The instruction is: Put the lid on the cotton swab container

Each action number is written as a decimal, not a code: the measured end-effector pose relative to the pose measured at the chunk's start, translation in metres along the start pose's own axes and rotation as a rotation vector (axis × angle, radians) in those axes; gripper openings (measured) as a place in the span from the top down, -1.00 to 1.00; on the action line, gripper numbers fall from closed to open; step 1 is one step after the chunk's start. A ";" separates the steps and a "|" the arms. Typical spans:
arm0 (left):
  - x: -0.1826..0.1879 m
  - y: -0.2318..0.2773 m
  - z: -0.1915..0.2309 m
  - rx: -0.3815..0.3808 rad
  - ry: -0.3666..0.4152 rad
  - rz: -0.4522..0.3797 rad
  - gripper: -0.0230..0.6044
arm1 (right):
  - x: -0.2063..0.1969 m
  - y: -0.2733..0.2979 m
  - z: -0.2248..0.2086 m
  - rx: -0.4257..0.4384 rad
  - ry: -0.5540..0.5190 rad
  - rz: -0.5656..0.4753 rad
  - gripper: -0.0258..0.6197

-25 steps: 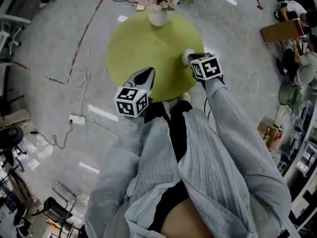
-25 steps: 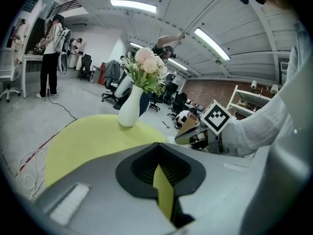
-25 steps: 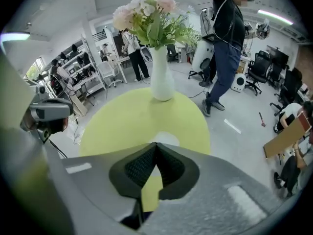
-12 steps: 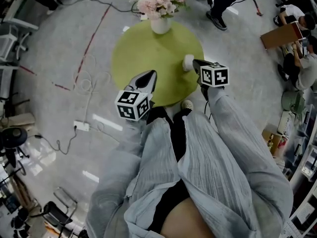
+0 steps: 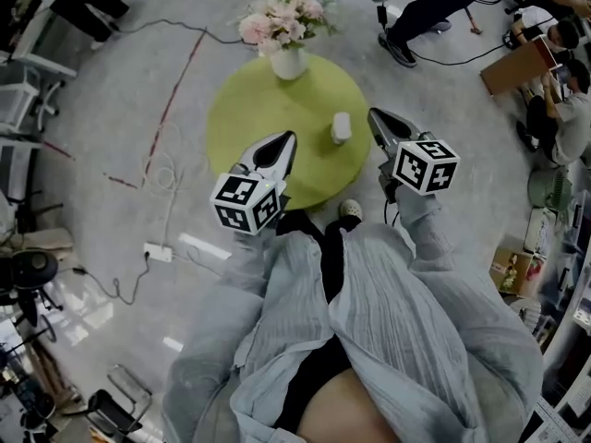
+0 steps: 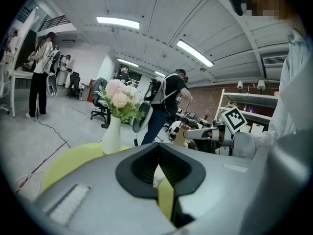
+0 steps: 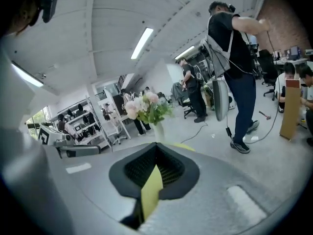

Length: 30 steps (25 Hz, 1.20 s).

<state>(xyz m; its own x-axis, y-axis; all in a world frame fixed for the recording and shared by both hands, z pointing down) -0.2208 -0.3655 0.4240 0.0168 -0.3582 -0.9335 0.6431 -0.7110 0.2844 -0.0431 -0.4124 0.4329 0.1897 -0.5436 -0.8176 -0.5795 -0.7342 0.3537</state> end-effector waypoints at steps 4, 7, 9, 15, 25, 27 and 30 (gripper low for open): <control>0.022 0.005 -0.008 -0.021 0.031 -0.037 0.88 | 0.036 -0.028 0.010 -0.006 -0.060 -0.138 0.92; 0.032 0.006 -0.011 -0.021 0.046 -0.052 0.88 | 0.055 -0.051 0.013 -0.027 -0.106 -0.232 0.92; 0.037 0.007 -0.011 -0.020 0.055 -0.057 0.87 | 0.064 -0.064 0.012 -0.051 -0.146 -0.291 0.92; 0.033 0.007 -0.004 -0.001 0.054 -0.039 0.87 | 0.060 -0.078 -0.009 -0.145 -0.168 -0.347 0.92; 0.015 0.002 0.007 0.026 0.021 -0.008 0.88 | 0.036 -0.063 -0.007 -0.147 -0.154 -0.262 0.92; 0.013 0.002 0.009 0.031 0.015 -0.006 0.88 | 0.035 -0.059 -0.006 -0.143 -0.163 -0.250 0.92; 0.009 0.001 0.009 0.039 0.003 -0.003 0.88 | 0.033 -0.055 -0.006 -0.138 -0.170 -0.231 0.92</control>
<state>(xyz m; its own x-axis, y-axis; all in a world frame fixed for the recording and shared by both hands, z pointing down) -0.2270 -0.3749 0.4179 0.0171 -0.3543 -0.9350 0.6132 -0.7349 0.2897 -0.0001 -0.3928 0.3890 0.1623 -0.2888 -0.9435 -0.4215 -0.8848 0.1984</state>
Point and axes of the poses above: the fingertips, and each gripper's own axes: y forward along the fingers, z to its left, x out of its top, the point moved 2 cm from there along -y, backward along the fingers, and after that the axes turned 5 degrees about y, right-handed, at the moved point
